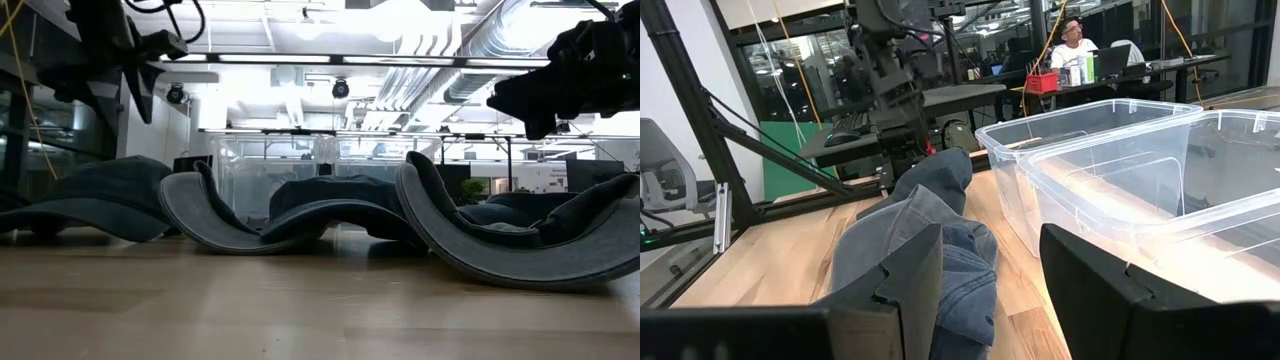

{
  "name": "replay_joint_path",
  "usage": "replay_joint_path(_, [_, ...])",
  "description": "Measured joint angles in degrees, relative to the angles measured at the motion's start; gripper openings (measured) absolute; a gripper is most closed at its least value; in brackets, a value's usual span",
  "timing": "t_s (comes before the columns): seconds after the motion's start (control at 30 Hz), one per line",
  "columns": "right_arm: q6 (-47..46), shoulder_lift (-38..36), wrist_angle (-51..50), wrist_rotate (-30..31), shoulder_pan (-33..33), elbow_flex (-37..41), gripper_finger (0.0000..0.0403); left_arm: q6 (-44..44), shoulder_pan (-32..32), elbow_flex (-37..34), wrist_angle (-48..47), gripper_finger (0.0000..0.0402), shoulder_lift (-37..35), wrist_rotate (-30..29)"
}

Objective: Pick & Place hat
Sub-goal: Put the left blue cap into the left transparent bin

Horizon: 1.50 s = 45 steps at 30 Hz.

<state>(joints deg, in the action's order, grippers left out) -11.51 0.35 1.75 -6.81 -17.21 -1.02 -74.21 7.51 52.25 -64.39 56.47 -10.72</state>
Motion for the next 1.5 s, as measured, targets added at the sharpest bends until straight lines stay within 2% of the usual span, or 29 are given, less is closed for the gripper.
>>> replay_joint_path(0.1, [0.01,0.01,-0.01,0.0,0.02,0.01,0.0165,0.76,-0.02,0.02,0.16,0.0216,2.55,0.07])
replay_joint_path(0.33, [0.0,0.01,0.03,-0.01,0.0,0.01,0.0165,-1.55,0.02,0.0,-2.21,0.0309,8.03,-2.89])
replay_joint_path(0.5, [0.0,0.01,0.03,-0.02,0.0,0.02,0.0165,-6.41,0.04,0.02,-0.76,0.0345,10.97,-3.22])
replay_joint_path(0.93, [0.0,0.03,0.01,-0.01,0.0,0.01,0.0165,-22.28,0.04,-0.02,-1.07,0.0354,13.11,-3.83])
replay_joint_path(1.23, [0.0,0.05,0.0,-0.01,0.02,0.02,0.0165,-27.79,0.0,-3.41,0.06,0.0354,13.2,-3.1])
replay_joint_path(1.5, [0.0,0.05,-0.01,0.0,0.0,0.02,0.0165,-29.6,0.0,-8.02,5.6,0.0354,13.2,-3.26])
